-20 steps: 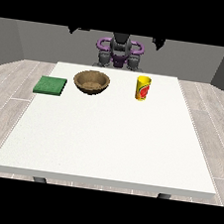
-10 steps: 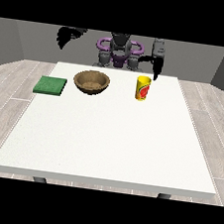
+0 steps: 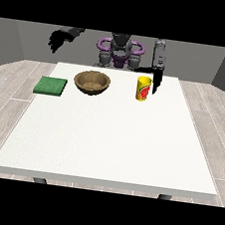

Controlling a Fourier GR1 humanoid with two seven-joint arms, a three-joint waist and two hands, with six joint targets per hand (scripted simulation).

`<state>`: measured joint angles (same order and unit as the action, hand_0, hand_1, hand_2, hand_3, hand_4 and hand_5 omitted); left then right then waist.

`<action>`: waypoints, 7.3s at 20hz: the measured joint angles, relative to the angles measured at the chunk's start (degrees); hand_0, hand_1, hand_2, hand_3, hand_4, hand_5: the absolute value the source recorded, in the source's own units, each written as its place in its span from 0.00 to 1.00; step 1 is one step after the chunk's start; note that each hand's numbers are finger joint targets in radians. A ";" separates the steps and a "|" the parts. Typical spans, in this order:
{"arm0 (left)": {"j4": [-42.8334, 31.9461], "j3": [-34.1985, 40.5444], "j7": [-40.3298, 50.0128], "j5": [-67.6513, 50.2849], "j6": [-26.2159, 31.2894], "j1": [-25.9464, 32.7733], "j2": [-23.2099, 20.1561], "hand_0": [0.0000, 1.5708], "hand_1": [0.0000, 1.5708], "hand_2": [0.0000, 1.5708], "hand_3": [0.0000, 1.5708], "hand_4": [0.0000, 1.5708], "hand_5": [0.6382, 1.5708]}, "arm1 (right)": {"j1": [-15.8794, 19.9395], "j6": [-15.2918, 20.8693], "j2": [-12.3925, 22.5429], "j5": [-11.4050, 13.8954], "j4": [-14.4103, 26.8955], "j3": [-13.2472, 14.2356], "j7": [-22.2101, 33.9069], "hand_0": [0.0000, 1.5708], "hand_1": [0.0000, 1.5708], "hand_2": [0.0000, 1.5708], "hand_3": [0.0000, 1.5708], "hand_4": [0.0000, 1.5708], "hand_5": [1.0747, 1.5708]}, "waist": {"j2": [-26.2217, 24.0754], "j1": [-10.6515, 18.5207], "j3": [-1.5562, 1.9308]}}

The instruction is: Pick the cup and pour the ball into the bowl, then pick the bowl and place it on the pad

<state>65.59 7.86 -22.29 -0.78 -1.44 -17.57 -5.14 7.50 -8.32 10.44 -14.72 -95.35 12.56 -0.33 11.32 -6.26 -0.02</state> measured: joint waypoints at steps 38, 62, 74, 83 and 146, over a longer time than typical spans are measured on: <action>-31.75 -20.30 18.41 41.04 -33.83 -22.28 1.40 0.87 0.87 1.00 1.00 0.93 0.96 | 1.55 -11.55 11.28 -8.16 20.07 9.98 1.96 0.00 0.00 0.00 0.05 0.44 0.98 | -12.65 -1.23 0.22; -32.92 -50.45 57.92 74.56 -5.96 -41.13 5.14 0.11 0.11 0.76 1.00 0.72 1.00 | 8.85 -12.95 10.42 -5.75 32.41 7.86 -1.45 0.00 0.00 0.00 0.17 0.44 0.95 | -14.76 -3.43 0.06; -20.37 -37.86 51.31 63.44 -11.49 -33.75 -1.06 0.51 0.51 0.76 0.56 0.83 0.98 | 3.88 -11.01 10.13 -5.55 30.71 8.49 -0.23 0.00 0.00 0.00 0.07 0.48 0.97 | -19.23 1.13 -0.19; -7.26 -11.17 39.48 30.49 -13.20 -30.38 -3.11 0.00 0.00 0.00 0.00 0.67 1.00 | 2.52 -5.89 7.38 -3.36 30.74 8.13 -0.65 0.00 0.00 0.00 0.00 0.49 0.97 | -18.94 8.76 -0.70; 1.42 21.62 33.41 -19.58 25.13 -22.35 -32.91 0.00 0.00 0.00 0.00 0.76 0.97 | 7.21 18.56 -0.83 4.96 43.19 0.53 -13.97 1.00 1.00 1.00 0.65 0.66 0.97 | -2.89 16.65 0.44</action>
<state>67.02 29.49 11.12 -20.36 23.68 -39.91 -38.05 14.71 10.24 9.61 -9.76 -52.16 13.09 -14.30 8.43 10.39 0.42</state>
